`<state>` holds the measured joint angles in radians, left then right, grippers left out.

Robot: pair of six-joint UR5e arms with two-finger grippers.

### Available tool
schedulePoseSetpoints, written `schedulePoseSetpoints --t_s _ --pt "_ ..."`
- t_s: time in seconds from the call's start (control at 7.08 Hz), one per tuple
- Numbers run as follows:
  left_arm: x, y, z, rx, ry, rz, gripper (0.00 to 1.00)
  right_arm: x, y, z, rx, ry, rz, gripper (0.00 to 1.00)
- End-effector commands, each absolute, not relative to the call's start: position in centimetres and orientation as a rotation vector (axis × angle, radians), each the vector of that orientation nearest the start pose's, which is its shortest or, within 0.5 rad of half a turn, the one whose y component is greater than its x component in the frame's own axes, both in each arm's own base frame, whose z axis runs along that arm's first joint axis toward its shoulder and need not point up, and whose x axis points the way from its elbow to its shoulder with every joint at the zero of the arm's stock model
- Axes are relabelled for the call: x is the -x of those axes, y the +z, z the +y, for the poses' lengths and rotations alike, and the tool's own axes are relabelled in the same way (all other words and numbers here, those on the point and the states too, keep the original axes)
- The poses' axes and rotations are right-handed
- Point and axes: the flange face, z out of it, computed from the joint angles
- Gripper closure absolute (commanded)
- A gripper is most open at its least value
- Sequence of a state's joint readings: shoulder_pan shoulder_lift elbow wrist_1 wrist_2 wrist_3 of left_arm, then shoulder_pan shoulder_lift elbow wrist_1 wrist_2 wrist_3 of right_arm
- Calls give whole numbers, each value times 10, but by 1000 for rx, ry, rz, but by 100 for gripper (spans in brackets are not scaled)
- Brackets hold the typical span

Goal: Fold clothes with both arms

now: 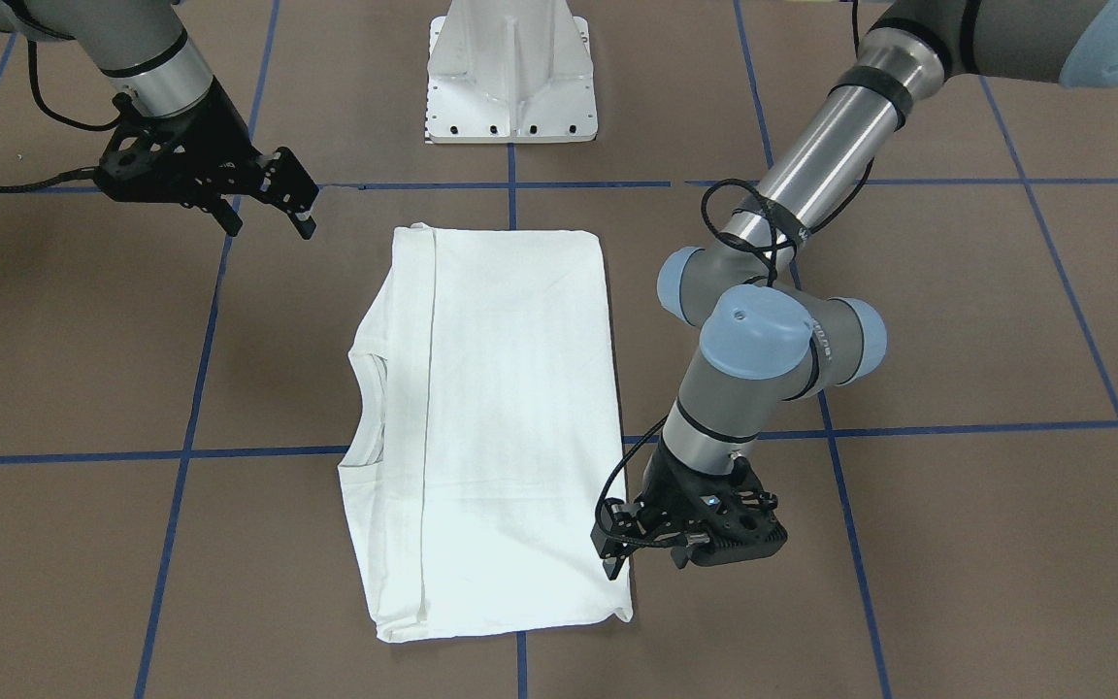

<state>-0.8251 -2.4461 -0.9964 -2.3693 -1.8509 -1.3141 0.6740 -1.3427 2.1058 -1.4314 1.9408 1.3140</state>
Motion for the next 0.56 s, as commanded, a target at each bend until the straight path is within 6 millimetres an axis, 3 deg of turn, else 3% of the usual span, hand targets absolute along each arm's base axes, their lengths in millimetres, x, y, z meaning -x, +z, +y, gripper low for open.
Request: schedulePoseSetpoints --t_s 0.0,0.14,0.28,0.42 --pt "-438 299 -630 -296 -306 1068 0 370 258 -421 -129 73 -848 0" --pt "-410 299 -596 -294 -270 1074 0 403 236 -434 -136 71 -809 0" --pt "-383 292 -557 -272 -261 1068 0 430 230 -448 -156 72 -779 0" --pt "-374 272 -522 -244 -236 1064 0 452 241 -460 -163 25 -731 0"
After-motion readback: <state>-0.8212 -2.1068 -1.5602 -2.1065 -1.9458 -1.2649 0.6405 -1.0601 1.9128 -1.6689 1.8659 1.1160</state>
